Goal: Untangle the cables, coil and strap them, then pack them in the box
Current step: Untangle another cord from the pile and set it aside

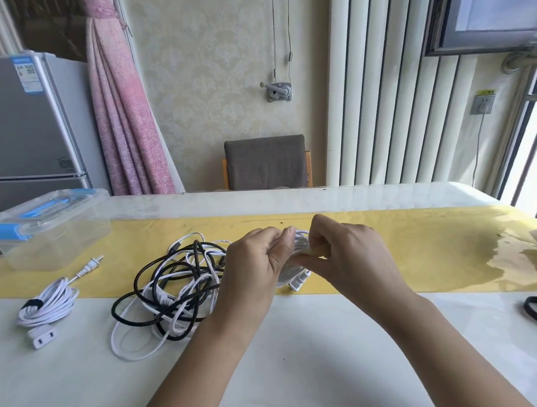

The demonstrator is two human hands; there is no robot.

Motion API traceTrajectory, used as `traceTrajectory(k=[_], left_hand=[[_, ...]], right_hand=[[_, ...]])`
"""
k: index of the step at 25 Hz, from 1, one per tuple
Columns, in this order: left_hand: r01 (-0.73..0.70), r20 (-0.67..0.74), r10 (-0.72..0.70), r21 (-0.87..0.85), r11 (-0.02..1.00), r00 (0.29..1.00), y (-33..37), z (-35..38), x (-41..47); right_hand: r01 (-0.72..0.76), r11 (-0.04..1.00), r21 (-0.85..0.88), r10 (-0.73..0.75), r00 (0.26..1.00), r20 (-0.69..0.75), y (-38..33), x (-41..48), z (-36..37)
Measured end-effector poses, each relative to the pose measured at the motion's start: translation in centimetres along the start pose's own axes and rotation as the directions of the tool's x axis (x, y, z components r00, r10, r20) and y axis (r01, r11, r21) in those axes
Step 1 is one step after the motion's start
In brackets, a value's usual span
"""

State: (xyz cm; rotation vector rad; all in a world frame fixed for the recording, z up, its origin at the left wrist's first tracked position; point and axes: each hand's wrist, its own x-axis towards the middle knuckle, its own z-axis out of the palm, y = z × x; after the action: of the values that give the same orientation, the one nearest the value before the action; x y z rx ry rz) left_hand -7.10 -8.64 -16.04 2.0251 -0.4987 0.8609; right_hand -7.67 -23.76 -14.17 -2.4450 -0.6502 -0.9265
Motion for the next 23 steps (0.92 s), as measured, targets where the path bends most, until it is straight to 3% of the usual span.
traceTrajectory(k=[3, 8, 13, 17, 20, 23], left_hand=[[-0.053, -0.014, 0.053, -0.005, 0.999, 0.998, 0.0, 0.2, -0.1], [-0.041, -0.020, 0.040, -0.028, 0.999, 0.999, 0.3, 0.1, -0.2], [0.225, 0.023, -0.225, -0.207, 0.952, 0.974, 0.9, 0.4, -0.2], [0.250, 0.139, -0.218, -0.281, 0.927, 0.966, 1.7, 0.1, -0.1], [0.268, 0.131, -0.235, -0.379, 0.886, 0.963, 2.2, -0.5, 0.2], [0.330, 0.099, -0.319, -0.430, 0.840, 0.943, 1.9, -0.7, 0.4]], right_hand=[[-0.094, 0.995, -0.018, 0.094, 0.996, 0.003, -0.3, 0.1, 0.3], [-0.011, 0.982, -0.190, -0.029, 0.978, -0.207, -0.9, -0.4, 1.1], [0.052, 0.975, -0.218, -0.116, 0.950, -0.290, -0.8, -0.5, 1.2], [0.086, 0.977, -0.193, -0.135, 0.956, -0.261, -0.7, -0.4, 1.1], [0.150, 0.981, -0.124, -0.172, 0.966, -0.193, -0.9, -0.5, 0.9], [0.086, 0.995, 0.053, -0.081, 0.993, -0.090, -1.0, -0.3, 0.2]])
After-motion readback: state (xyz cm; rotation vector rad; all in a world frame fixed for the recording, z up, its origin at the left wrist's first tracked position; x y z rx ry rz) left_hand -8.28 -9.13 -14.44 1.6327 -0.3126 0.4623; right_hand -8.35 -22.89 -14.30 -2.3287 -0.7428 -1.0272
